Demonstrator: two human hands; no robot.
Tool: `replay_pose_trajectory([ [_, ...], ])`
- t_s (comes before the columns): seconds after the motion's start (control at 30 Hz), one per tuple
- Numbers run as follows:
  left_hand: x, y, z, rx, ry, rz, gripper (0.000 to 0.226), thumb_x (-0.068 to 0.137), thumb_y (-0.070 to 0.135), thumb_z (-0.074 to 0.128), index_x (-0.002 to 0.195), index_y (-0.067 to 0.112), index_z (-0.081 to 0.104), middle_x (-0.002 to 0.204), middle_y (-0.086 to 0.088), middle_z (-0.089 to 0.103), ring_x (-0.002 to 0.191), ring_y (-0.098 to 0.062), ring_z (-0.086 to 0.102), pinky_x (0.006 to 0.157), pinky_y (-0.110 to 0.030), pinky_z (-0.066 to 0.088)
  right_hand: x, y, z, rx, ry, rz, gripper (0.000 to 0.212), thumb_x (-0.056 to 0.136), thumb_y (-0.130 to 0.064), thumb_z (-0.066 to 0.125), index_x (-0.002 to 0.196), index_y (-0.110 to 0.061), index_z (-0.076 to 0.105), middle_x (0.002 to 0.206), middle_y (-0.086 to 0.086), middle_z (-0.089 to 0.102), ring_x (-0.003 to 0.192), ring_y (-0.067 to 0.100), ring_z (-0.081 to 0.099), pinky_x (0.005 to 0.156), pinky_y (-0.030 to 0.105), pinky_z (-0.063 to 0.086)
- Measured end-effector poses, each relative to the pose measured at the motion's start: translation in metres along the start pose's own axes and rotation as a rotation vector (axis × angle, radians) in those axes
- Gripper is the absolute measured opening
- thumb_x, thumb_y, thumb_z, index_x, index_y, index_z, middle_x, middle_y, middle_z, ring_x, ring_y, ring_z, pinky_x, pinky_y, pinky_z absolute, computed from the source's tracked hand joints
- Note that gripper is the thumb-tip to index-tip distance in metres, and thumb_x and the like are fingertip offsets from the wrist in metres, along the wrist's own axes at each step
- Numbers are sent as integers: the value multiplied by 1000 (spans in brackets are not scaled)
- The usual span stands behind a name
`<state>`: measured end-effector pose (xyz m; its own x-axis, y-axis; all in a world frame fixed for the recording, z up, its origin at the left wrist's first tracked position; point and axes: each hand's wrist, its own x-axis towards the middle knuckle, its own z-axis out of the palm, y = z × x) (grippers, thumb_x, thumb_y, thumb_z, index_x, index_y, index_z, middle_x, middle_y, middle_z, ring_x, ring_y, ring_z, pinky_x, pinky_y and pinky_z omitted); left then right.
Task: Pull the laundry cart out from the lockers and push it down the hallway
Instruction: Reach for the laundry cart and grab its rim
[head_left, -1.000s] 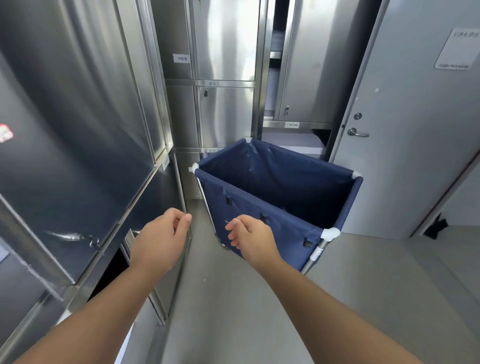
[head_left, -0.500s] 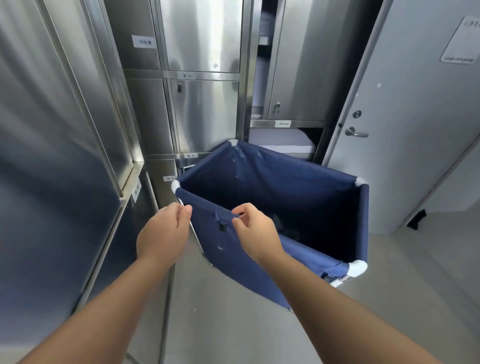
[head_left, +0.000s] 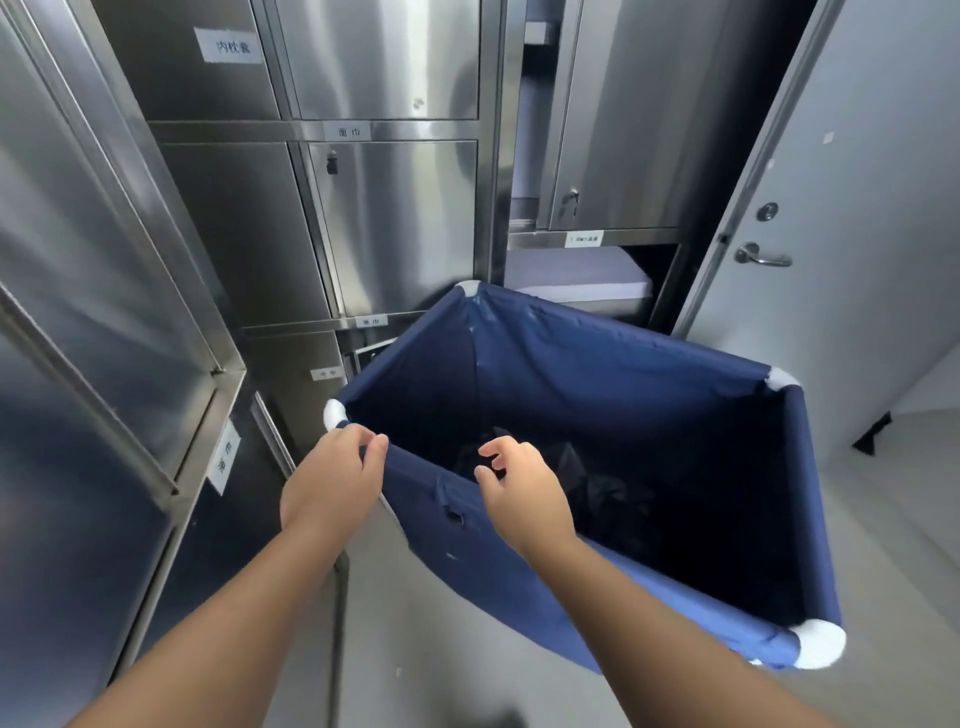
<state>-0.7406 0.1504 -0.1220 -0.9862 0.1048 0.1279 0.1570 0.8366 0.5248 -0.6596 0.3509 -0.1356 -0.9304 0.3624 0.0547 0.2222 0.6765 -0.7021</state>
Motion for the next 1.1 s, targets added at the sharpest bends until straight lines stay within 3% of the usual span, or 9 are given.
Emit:
replay_pose_trajectory([
  [0.2,79,5,14,5,15,-21,27,97,48,31,98,38,56,103,14,50,88,-15,55,75,-39,50,89,-4,16,-27,-30,-58,26,98,-35,53,123,-32,52,108,-11,54,87,9,55,70,32,51],
  [0.4,145,8,34,51,16,-5,27,97,42,36,96,32,61,104,11,53,85,-16,53,70,-36,43,147,-1,30,-21,-25,-48,27,97,-30,53,124,-29,53,108,-10,55,90,11,56,69,29,47],
  [0.7,236,-22,79,139,-107,43,39,100,43,36,126,23,57,131,0,56,116,-26,53,94,-47,48,204,4,72,4,-27,43,30,98,-30,52,127,-31,51,112,-11,55,94,10,54,69,27,42],
  [1.1,322,-82,131,216,-329,37,49,99,46,41,144,27,39,149,-2,43,126,-34,48,95,-50,45,277,-24,138,-70,-118,85,56,97,-28,54,149,-31,34,126,0,53,105,21,56,77,34,44],
])
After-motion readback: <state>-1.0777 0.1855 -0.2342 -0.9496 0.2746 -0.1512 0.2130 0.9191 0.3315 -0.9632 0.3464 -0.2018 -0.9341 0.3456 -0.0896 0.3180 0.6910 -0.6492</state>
